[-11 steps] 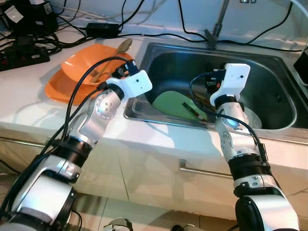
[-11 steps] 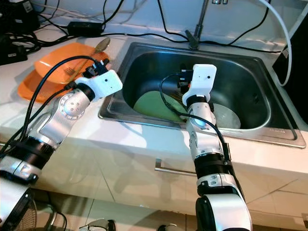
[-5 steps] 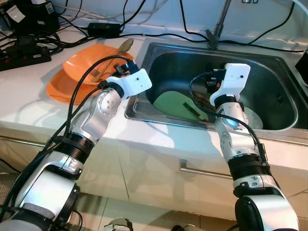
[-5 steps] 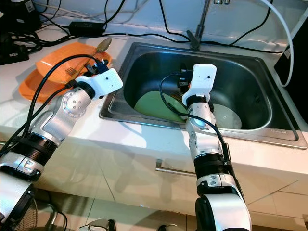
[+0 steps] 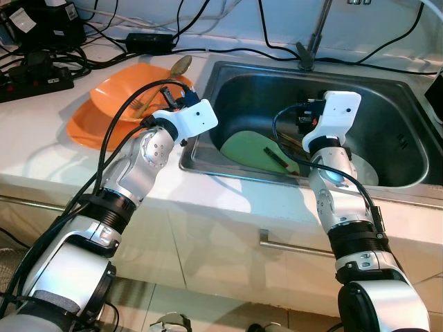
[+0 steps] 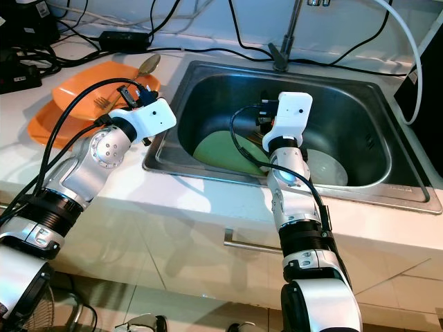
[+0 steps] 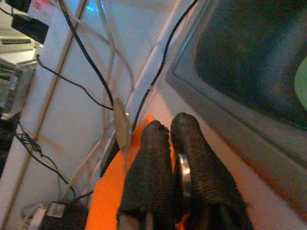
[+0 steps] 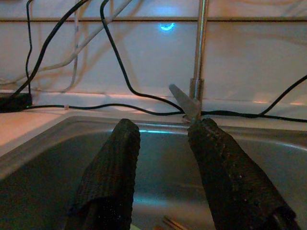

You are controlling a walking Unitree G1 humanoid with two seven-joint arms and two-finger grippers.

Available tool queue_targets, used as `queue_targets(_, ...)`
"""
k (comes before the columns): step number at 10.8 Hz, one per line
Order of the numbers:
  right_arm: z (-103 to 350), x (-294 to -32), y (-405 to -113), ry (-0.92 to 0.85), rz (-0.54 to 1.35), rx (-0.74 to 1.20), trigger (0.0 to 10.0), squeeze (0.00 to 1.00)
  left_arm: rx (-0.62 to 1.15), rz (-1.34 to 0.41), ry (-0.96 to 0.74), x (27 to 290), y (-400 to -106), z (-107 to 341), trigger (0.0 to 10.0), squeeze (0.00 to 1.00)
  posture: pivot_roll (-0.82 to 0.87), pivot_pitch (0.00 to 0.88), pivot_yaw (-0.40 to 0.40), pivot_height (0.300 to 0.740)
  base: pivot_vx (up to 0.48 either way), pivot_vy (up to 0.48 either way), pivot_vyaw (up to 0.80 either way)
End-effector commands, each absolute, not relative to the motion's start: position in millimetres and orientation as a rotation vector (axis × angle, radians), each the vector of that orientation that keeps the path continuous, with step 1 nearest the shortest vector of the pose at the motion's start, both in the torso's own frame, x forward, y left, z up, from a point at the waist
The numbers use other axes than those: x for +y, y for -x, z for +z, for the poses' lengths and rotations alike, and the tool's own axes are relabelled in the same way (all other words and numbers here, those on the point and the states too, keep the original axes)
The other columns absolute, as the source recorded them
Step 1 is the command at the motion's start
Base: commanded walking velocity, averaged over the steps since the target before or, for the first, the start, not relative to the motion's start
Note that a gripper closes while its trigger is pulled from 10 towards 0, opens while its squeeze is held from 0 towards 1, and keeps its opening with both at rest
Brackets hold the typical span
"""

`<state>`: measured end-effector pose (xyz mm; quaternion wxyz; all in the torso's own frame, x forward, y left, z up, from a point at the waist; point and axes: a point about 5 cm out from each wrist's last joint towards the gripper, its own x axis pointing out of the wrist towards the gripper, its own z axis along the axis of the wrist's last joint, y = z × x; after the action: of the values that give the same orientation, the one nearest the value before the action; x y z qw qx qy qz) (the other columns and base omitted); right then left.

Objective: Kitchen organization

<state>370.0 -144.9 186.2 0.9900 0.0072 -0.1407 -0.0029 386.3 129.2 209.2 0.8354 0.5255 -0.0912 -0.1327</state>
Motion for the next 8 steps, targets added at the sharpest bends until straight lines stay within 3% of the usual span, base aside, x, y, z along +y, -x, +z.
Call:
queue_targets(1, 189.9, -147.4, -371.0, -0.028, -0.02, -0.294, 10.0, 0.0, -0.195, -0.277, -1.113, 127.4, -388.2, 213.2, 0.0, 0.0, 0.05, 0.058, -0.005, 0.74, 0.0, 0.0, 0.0)
queue_targets(6, 188.3, -147.1, -370.7, -0.03, -0.021, -0.29, 10.0, 0.0, -0.222, -0.235, -1.084, 129.6, -389.2, 222.1, 0.0, 0.0, 0.05, 0.058, -0.006, 0.74, 0.0, 0.0, 0.0)
queue_targets(7, 188.3, -147.5, -370.8, -0.029, -0.021, -0.289, 10.0, 0.0, -0.256, -0.223, -0.958, 128.1, -388.8, 232.2, 7.7, 0.0, 0.05, 0.058, -0.007, 0.74, 0.0, 0.0, 0.0)
queue_targets(8, 188.2, -147.6, -370.8, -0.028, -0.021, -0.289, 10.0, 0.0, -0.285, -0.219, -0.841, 126.5, -387.9, 239.6, 10.0, 0.0, 0.05, 0.057, -0.006, 0.74, 0.0, 0.0, 0.0)
